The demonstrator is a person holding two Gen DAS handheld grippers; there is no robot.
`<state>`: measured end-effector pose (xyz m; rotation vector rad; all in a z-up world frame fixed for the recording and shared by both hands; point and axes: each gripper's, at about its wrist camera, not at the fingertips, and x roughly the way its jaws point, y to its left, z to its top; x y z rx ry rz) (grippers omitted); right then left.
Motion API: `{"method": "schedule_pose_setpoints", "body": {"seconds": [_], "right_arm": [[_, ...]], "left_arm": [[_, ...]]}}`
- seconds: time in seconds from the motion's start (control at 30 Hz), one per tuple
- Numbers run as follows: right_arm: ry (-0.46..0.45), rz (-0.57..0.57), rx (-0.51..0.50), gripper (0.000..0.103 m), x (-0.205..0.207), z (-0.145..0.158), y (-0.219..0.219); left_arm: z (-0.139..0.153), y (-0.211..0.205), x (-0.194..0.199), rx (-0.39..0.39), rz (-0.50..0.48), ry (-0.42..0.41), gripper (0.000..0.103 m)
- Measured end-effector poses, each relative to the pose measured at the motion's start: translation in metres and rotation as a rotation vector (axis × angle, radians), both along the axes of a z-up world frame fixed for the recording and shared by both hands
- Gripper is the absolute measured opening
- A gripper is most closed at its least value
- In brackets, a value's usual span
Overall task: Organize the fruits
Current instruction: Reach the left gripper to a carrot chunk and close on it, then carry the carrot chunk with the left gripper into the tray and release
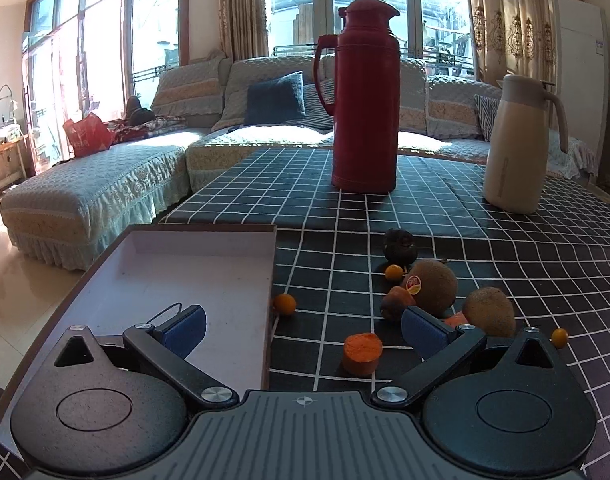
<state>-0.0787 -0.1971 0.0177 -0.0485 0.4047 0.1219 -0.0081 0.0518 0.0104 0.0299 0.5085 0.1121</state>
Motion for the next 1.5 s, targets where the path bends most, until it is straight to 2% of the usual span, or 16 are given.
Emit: {"method": "schedule_pose_setpoints", "body": {"seconds": [0.1, 0.3, 0.4, 0.53, 0.7, 0.83, 0.87, 0.9, 0.97, 1.17, 1.23, 1.3, 1.37, 1.5], "right_arm": [[-0.009, -0.023, 0.01, 0.089, -0.003, 0.003, -0.01], [-0.007, -0.043, 0.015, 0.089, -0.005, 0.002, -0.022], [-0.011, -0.044, 0.012, 0.089, -0.008, 0.002, -0.024], [-0.012, -0.051, 0.015, 0.089, -0.01, 0.002, -0.03], [-0.011, -0.064, 0.02, 0.089, -0.012, 0.002, -0.035], [-0.013, -0.072, 0.023, 0.089, -0.013, 0.003, -0.038], [-0.014, -0.073, 0.022, 0.089, -0.013, 0.002, -0.038], [-0.013, -0.074, 0.022, 0.089, -0.013, 0.002, -0.039], [-0.012, -0.076, 0.022, 0.089, -0.012, 0.002, -0.039], [-0.008, -0.073, 0.018, 0.089, -0.01, 0.0, -0.039], [-0.009, -0.071, 0.02, 0.089, -0.009, 0.0, -0.039], [-0.01, -0.071, 0.019, 0.089, -0.009, 0.0, -0.038], [-0.007, -0.071, 0.025, 0.089, -0.008, -0.001, -0.037], [-0.004, -0.068, 0.027, 0.089, -0.005, -0.003, -0.033]], "left_arm": [[-0.007, -0.029, -0.004, 0.052, -0.036, -0.038, 0.103], [-0.021, -0.059, 0.004, 0.09, -0.07, -0.018, 0.103], [-0.027, -0.059, 0.012, 0.076, -0.051, 0.003, 0.103], [-0.031, -0.046, 0.022, -0.001, -0.013, 0.037, 0.103], [-0.043, -0.038, 0.035, -0.035, 0.009, 0.075, 0.103], [-0.05, -0.041, 0.046, -0.027, 0.006, 0.086, 0.103], [-0.051, -0.042, 0.048, -0.031, 0.001, 0.09, 0.1], [-0.053, -0.043, 0.051, -0.031, 0.0, 0.095, 0.088], [-0.057, -0.044, 0.057, -0.042, -0.009, 0.133, 0.069], [-0.058, -0.048, 0.059, -0.024, -0.007, 0.14, 0.062], [-0.058, -0.048, 0.059, -0.024, -0.008, 0.138, 0.056], [-0.056, -0.048, 0.06, -0.023, -0.008, 0.135, 0.04], [-0.055, -0.047, 0.061, -0.028, -0.011, 0.135, 0.032], [-0.055, -0.048, 0.063, -0.025, -0.01, 0.134, 0.032]]}}
